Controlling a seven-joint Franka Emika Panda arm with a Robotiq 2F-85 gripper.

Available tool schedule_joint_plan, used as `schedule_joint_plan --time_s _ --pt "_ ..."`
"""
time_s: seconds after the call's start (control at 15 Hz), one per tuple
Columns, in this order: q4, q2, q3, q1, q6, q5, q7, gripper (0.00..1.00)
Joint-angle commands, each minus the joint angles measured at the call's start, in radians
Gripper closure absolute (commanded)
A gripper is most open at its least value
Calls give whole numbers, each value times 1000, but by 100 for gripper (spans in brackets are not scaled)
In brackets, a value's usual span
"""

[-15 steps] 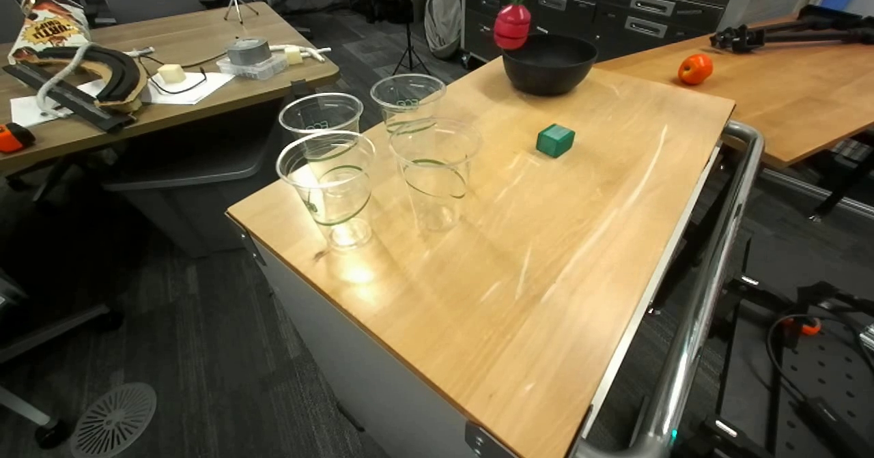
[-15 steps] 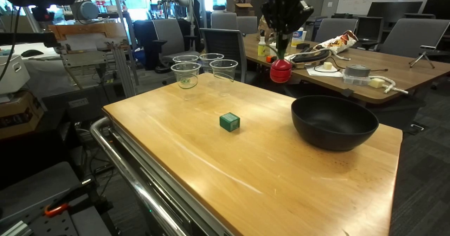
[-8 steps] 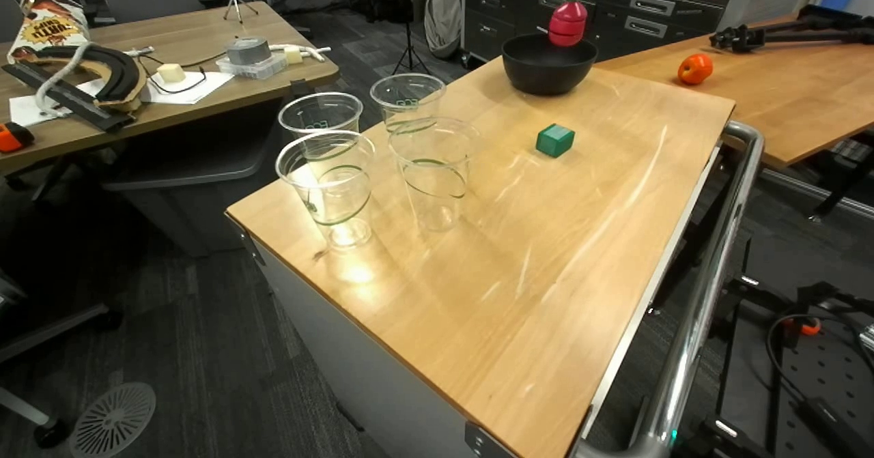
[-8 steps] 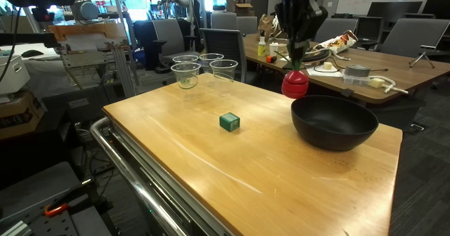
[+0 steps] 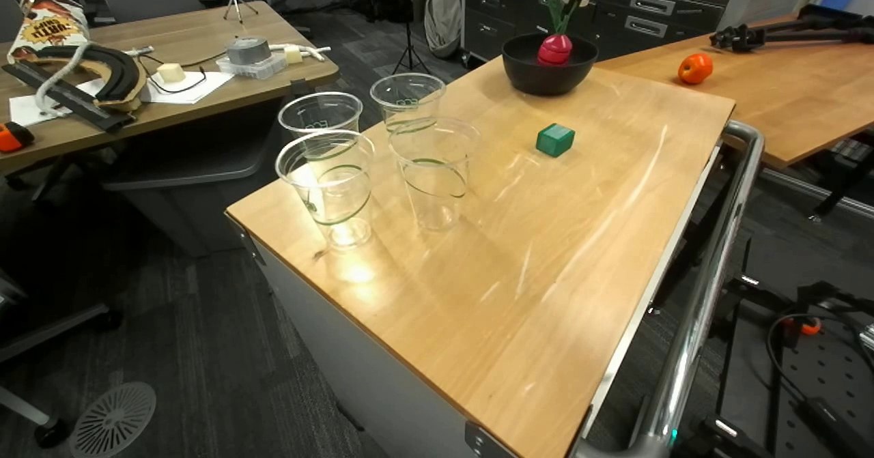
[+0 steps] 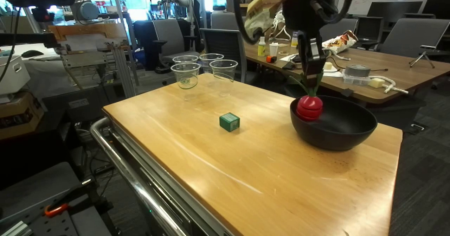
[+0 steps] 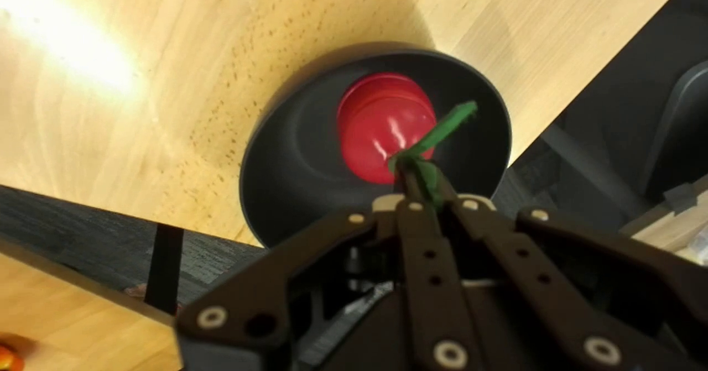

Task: Put the red object and the green building block in the black bowl then stack the four plastic cups together

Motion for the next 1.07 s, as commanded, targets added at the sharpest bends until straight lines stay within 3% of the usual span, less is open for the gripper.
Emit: schedule_joint_plan --time_s 0.0,0.07,0.2,0.33,0.47,0.73,0.93,1.0 --pt "-46 -23 -22 0 83 -13 103 99" --pt "-48 -20 -26 1 77 -17 115 71" --pt "-58 -28 -25 1 55 -9 100 64" --pt "-89 -68 -16 3 52 -3 37 48" --pt "-163 -163 -5 15 73 -62 -25 32" --pt "-296 -366 59 26 -16 -127 -125 4" --pt "-378 -455 108 58 -81 -46 -254 0" --pt "-287 -356 137 95 -88 -4 -267 0"
